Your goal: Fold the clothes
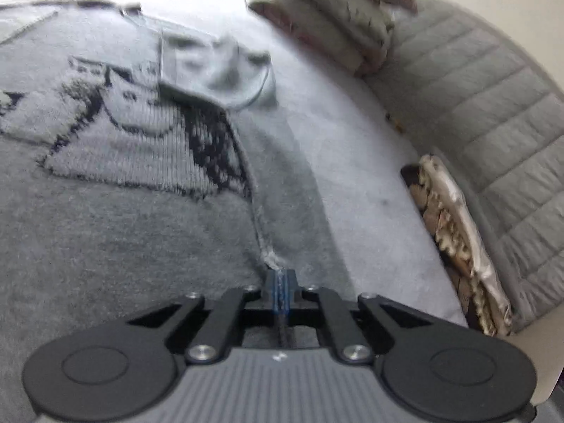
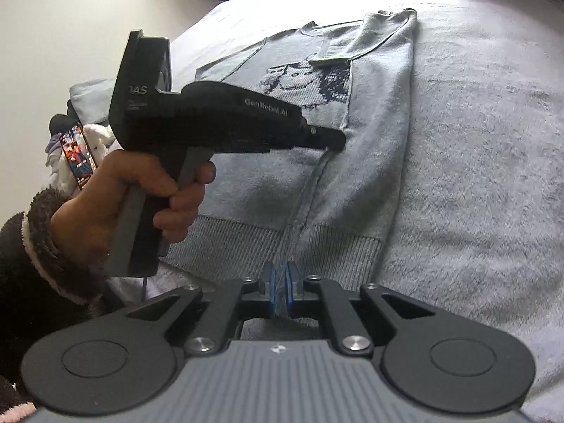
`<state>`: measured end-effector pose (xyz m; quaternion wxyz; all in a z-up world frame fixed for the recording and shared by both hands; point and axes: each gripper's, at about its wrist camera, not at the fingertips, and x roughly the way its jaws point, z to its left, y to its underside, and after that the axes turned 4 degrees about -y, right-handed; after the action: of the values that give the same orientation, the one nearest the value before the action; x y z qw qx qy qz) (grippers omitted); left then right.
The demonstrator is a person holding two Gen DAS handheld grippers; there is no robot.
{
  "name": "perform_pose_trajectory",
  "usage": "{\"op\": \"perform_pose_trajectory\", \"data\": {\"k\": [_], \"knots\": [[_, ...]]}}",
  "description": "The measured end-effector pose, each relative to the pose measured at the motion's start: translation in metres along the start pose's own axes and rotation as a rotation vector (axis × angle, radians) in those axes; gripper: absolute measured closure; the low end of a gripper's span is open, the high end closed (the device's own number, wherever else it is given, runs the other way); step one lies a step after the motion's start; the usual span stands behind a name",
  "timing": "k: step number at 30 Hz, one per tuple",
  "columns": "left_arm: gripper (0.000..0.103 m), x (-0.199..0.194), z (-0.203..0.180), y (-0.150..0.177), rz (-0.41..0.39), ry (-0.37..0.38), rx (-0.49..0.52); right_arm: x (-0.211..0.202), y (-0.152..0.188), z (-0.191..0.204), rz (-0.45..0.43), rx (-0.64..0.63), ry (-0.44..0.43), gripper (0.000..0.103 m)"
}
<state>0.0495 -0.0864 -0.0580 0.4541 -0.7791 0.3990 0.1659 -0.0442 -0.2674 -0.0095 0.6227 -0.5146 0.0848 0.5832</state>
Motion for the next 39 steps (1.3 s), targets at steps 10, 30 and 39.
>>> {"op": "perform_pose_trajectory", "data": {"k": [10, 30, 39], "knots": [[0.087, -0.013, -0.002, 0.014, -0.039, -0.118, 0.062, -0.021, 0.011, -0.037, -0.071, 0.150, 0.055, 0.072], [0.066, -0.037, -0.025, 0.039, -0.086, 0.031, 0.310, -0.030, 0.013, -0.059, -0.046, 0.247, 0.015, 0.092], [0.056, 0.006, 0.022, -0.028, -0.064, 0.049, 0.032, -0.022, -0.027, -0.095, -0.216, 0.369, 0.031, 0.077]]}}
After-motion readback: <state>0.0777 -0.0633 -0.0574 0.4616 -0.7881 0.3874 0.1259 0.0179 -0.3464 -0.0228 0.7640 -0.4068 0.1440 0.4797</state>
